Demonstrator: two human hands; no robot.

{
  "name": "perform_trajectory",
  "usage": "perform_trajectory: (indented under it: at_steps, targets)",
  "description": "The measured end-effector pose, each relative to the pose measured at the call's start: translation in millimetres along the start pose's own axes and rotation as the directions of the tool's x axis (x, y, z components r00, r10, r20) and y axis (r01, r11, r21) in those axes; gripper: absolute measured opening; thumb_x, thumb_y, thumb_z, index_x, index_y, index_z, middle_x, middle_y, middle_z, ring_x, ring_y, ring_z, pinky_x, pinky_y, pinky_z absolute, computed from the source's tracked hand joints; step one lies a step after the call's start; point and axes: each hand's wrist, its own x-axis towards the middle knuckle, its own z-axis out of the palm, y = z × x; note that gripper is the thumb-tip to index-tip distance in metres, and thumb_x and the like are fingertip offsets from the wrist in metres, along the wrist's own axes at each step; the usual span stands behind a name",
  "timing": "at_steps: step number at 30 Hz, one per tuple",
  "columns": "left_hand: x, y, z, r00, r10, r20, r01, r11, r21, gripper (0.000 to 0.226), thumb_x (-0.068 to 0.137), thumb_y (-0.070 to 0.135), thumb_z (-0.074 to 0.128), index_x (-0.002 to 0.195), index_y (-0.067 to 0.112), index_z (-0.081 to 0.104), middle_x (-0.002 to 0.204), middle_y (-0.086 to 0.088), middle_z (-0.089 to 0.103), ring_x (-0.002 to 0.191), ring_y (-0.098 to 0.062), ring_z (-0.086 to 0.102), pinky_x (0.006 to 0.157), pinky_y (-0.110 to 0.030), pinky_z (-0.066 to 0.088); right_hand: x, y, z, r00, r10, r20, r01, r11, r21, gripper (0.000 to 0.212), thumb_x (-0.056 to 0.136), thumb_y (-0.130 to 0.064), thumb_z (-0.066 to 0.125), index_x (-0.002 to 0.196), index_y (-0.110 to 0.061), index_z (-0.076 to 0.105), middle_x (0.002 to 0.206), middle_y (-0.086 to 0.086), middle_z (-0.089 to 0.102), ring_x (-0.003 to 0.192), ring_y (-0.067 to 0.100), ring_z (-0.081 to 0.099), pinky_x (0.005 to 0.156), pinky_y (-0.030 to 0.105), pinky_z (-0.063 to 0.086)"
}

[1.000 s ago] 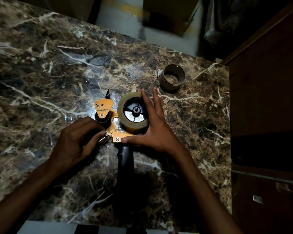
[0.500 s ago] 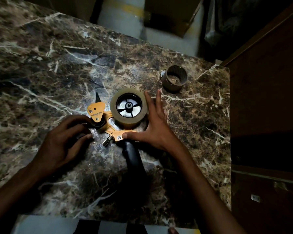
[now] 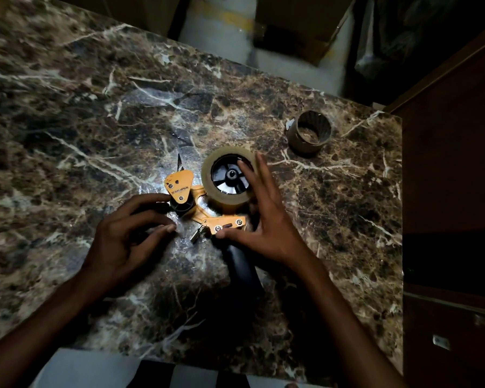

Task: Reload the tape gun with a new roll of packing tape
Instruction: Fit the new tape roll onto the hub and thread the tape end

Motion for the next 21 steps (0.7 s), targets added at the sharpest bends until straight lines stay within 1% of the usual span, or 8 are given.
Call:
perform_trajectory:
  at_steps: [3, 10, 12, 14, 15, 17, 19, 21]
  targets:
    - [-1, -2, 1, 0.999, -0.005, -0.042, 0.005, 1.0, -0.006, 0.017, 0.096, 0.022, 0.074, 0.095, 0.009, 0.083, 0.131, -0.004, 0.074, 0.119, -0.011, 0.073, 0.101, -0.029, 0.056, 9, -2, 4, 1.0, -0.008, 0.014, 0.008, 1.0, -0.013, 0.125, 0.068, -0.052, 0.093, 0.166, -0.039, 0.017, 0.176, -0.018, -0.012, 0.163, 0.011, -0.011, 0.13, 0.058, 0.018]
    - [-3, 2, 9, 0.986, -0.119, -0.117, 0.104, 0.986, -0.129, 0.006, 0.092, 0.019, 0.079, 0.098, 0.021, 0.08, 0.133, 0.005, 0.073, 0.12, 0.002, 0.073, 0.101, -0.018, 0.057, 8, 1, 8, 1.0, 0.018, 0.012, -0.019, 0.999, 0.042, 0.126, 0.068, -0.048, 0.094, 0.167, -0.037, 0.016, 0.173, -0.026, -0.013, 0.163, 0.008, -0.006, 0.129, 0.056, 0.024]
    - [-2, 4, 11, 0.978, -0.17, -0.119, 0.147, 0.973, -0.181, 0.013, 0.092, 0.013, 0.082, 0.096, 0.025, 0.08, 0.132, 0.017, 0.073, 0.12, 0.005, 0.071, 0.099, -0.016, 0.057, 7, 2, 10, 1.0, 0.029, -0.003, -0.028, 0.998, 0.062, 0.125, 0.07, -0.047, 0.093, 0.167, -0.036, 0.015, 0.173, -0.026, -0.013, 0.163, 0.007, -0.005, 0.13, 0.055, 0.024]
    - [4, 4, 12, 0.977, -0.191, -0.097, 0.167, 0.963, -0.213, 0.016, 0.092, 0.011, 0.082, 0.095, 0.027, 0.08, 0.119, 0.039, 0.072, 0.12, 0.004, 0.072, 0.095, -0.014, 0.056, 9, 2, 11, 0.999, 0.034, -0.015, -0.033, 0.997, 0.074, 0.125, 0.071, -0.048, 0.092, 0.167, -0.035, 0.015, 0.174, -0.025, -0.013, 0.163, 0.006, -0.005, 0.13, 0.054, 0.024]
    - [7, 3, 12, 0.979, -0.187, -0.084, 0.164, 0.961, -0.222, 0.013, 0.092, 0.013, 0.082, 0.095, 0.026, 0.08, 0.115, 0.042, 0.072, 0.12, 0.001, 0.073, 0.095, -0.014, 0.057, 11, 3, 11, 0.999, 0.032, -0.023, -0.03, 0.996, 0.08, 0.124, 0.071, -0.049, 0.092, 0.167, -0.034, 0.015, 0.174, -0.024, -0.012, 0.163, 0.006, -0.005, 0.13, 0.054, 0.024]
    - [14, -2, 12, 0.98, -0.188, -0.068, 0.166, 0.955, -0.245, 0.005, 0.092, 0.018, 0.079, 0.093, 0.022, 0.081, 0.116, 0.038, 0.075, 0.123, -0.006, 0.073, 0.098, -0.019, 0.057, 16, 4, 12, 0.999, 0.031, -0.044, -0.027, 0.995, 0.096, 0.122, 0.072, -0.051, 0.09, 0.167, -0.033, 0.016, 0.174, -0.023, -0.012, 0.163, 0.006, -0.005, 0.131, 0.053, 0.023]
    - [23, -8, 13, 0.979, -0.196, -0.057, 0.175, 0.949, -0.263, 0.005, 0.093, 0.014, 0.08, 0.094, 0.018, 0.081, 0.129, 0.018, 0.077, 0.128, -0.012, 0.072, 0.102, -0.026, 0.058, 22, 2, 11, 0.997, 0.042, -0.07, -0.035, 0.995, 0.092, 0.12, 0.073, -0.056, 0.087, 0.167, -0.035, 0.016, 0.174, -0.022, -0.013, 0.163, 0.009, -0.007, 0.13, 0.056, 0.021]
    - [32, -9, 15, 0.981, -0.189, -0.043, 0.174, 0.954, -0.243, 0.012, 0.093, 0.005, 0.08, 0.094, 0.016, 0.08, 0.14, 0.0, 0.072, 0.131, -0.007, 0.069, 0.103, -0.024, 0.057, 31, 1, 8, 0.997, 0.036, -0.07, -0.037, 0.999, -0.013, 0.115, 0.077, -0.065, 0.078, 0.167, -0.037, 0.012, 0.175, -0.018, -0.014, 0.164, 0.014, -0.012, 0.13, 0.061, 0.014]
